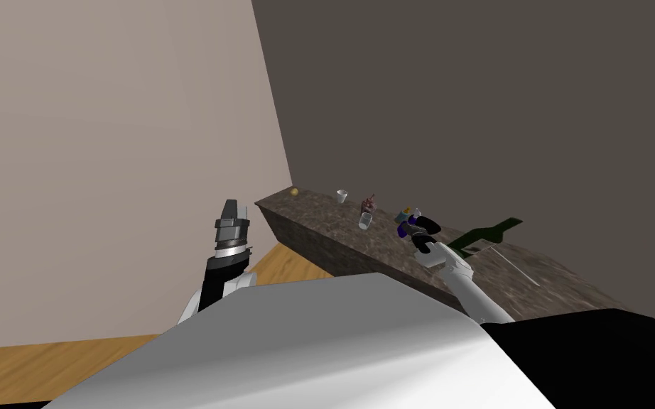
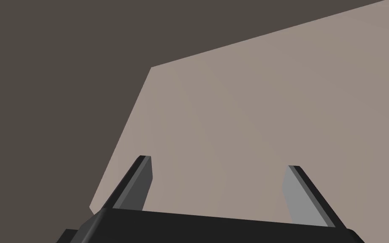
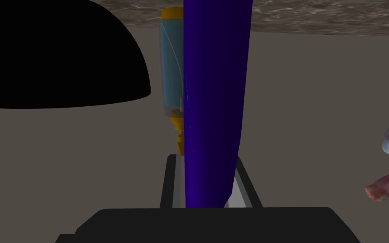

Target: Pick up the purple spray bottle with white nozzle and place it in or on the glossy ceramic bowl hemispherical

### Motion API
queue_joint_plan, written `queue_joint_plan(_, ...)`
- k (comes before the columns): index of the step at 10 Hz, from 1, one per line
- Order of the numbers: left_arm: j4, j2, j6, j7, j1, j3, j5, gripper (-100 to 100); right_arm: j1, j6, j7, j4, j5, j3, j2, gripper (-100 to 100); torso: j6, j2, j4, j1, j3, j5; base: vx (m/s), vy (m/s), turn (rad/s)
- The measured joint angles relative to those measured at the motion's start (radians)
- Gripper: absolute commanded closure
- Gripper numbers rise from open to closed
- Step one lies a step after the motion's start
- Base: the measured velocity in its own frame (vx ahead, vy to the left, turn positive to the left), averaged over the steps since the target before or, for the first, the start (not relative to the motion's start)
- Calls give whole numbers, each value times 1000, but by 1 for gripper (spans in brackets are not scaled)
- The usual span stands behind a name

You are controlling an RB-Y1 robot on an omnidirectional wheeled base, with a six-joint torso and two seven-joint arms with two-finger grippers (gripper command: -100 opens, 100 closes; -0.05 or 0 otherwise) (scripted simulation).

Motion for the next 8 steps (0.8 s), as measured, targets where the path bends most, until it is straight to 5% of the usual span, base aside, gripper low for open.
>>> queue_joint_plan(1, 0, 0, 0, 0, 0, 0, 0, 0, 0, 0, 0, 0, 0, 0, 0, 100, 0, 0, 0, 0, 0, 0, 0, 0, 0)
queue_joint_plan(2, 0, 0, 0, 0, 0, 0, 0, 0, 0, 0, 0, 0, 0, 0, 0, 0, 0, 0, 0, 0, 0, 0, 0, 0, 0)
queue_joint_plan(3, 0, 0, 0, 0, 0, 0, 0, 0, 0, 0, 0, 0, 0, 0, 0, 100, 0, 0, 0, 0, 0, 0, 41, 33, -183)
queue_joint_plan(5, 0, 0, 0, 0, 0, 0, 0, 0, 21, -14, -3, -27, -7, 10, -8, 100, 3, -1, -1, 4, -1, 1, 43, 57, -190)
queue_joint_plan(6, 0, 0, 0, 0, 0, 0, 0, 0, 24, -15, -4, -28, -7, 10, -8, 0, 1, -1, 0, 2, -1, 0, 1, 7, 8)
queue_joint_plan(7, 0, 0, 0, 0, 0, 0, 0, 0, 23, -15, -4, -28, -7, 10, -8, 100, 1, 0, 0, 1, 0, 0, -100, 8, 96)
queue_joint_plan(8, 0, 0, 0, 0, 0, 0, 0, 0, 28, -15, -4, -32, -10, 10, -14, 100, 1, 5, 0, 1, 2, -1, -181, 34, 92)
